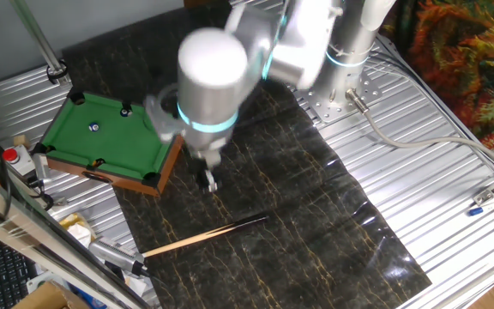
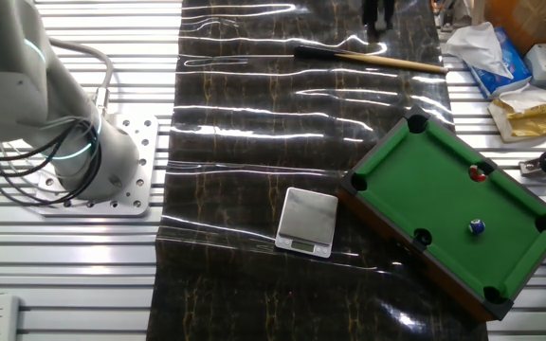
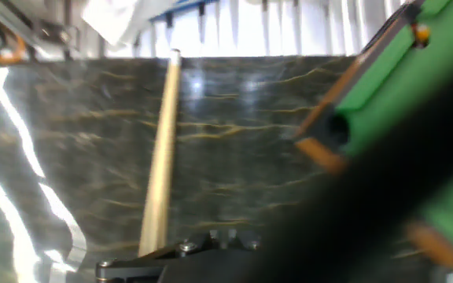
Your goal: Hit the pool ball
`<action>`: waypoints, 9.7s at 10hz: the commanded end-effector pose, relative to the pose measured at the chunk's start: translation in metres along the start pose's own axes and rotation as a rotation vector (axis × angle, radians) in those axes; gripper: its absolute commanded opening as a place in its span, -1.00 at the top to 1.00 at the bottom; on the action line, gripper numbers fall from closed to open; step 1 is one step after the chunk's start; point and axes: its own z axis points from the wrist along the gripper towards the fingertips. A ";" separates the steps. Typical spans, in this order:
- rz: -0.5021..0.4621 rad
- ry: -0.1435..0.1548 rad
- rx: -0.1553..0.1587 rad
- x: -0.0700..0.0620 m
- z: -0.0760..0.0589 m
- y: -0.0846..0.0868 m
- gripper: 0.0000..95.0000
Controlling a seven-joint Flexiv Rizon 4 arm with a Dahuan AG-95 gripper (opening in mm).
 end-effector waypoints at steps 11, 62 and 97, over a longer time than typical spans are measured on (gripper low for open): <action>0.117 0.010 -0.063 0.019 0.087 0.055 0.20; 0.173 0.102 0.004 0.049 -0.023 -0.094 1.00; 0.172 0.089 0.012 0.042 0.013 -0.112 1.00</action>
